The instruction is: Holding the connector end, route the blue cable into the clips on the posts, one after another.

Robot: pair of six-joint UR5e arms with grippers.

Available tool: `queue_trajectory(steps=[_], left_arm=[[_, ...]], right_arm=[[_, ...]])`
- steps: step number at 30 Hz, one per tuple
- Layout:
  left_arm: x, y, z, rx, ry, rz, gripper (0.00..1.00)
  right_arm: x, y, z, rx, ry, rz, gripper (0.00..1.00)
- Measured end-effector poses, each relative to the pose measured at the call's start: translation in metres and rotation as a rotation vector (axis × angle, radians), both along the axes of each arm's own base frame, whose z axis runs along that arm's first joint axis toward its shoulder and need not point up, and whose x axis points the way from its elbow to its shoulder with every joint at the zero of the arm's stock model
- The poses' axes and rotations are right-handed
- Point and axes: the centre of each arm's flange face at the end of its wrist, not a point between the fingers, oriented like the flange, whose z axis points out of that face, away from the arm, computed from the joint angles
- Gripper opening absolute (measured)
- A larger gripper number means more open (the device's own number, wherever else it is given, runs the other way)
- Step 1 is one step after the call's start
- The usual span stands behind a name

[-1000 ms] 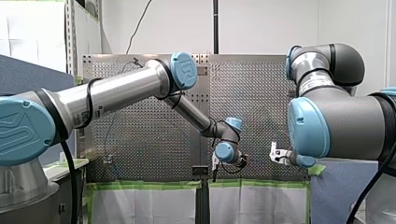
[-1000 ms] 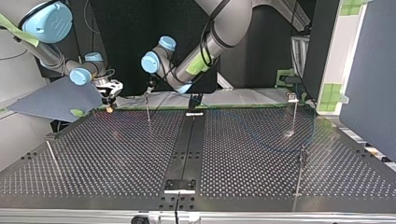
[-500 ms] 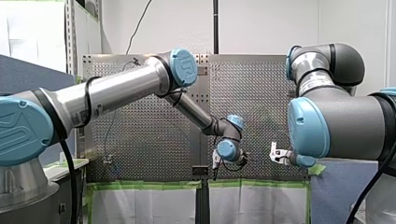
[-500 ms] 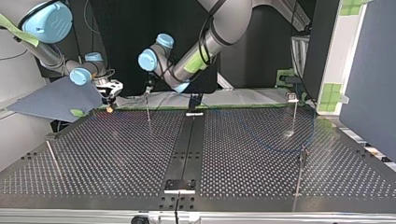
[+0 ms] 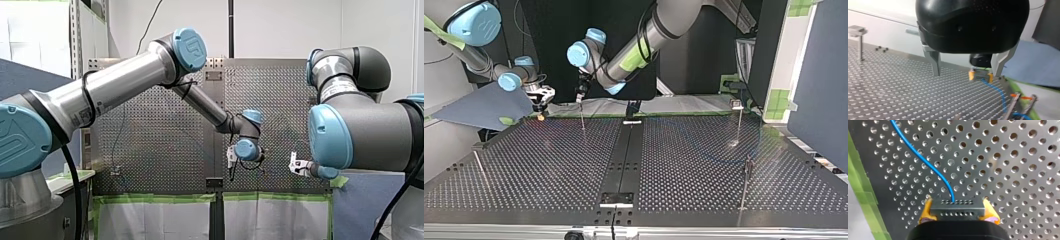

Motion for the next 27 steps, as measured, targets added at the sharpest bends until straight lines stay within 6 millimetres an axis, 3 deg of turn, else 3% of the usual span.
queue_trajectory(steps=[7, 27], left_arm=[[-0.002, 0.016, 0.025, -0.017, -0.02, 0.037, 1.0], [-0.015, 0.085, 0.082, -0.015, 0.033, 0.158, 1.0]], right_arm=[[0.0, 0.0, 0.0, 0.002, -0.002, 0.005, 0.0], [0.001, 0.001, 0.0, 0.006, -0.006, 0.015, 0.0]])
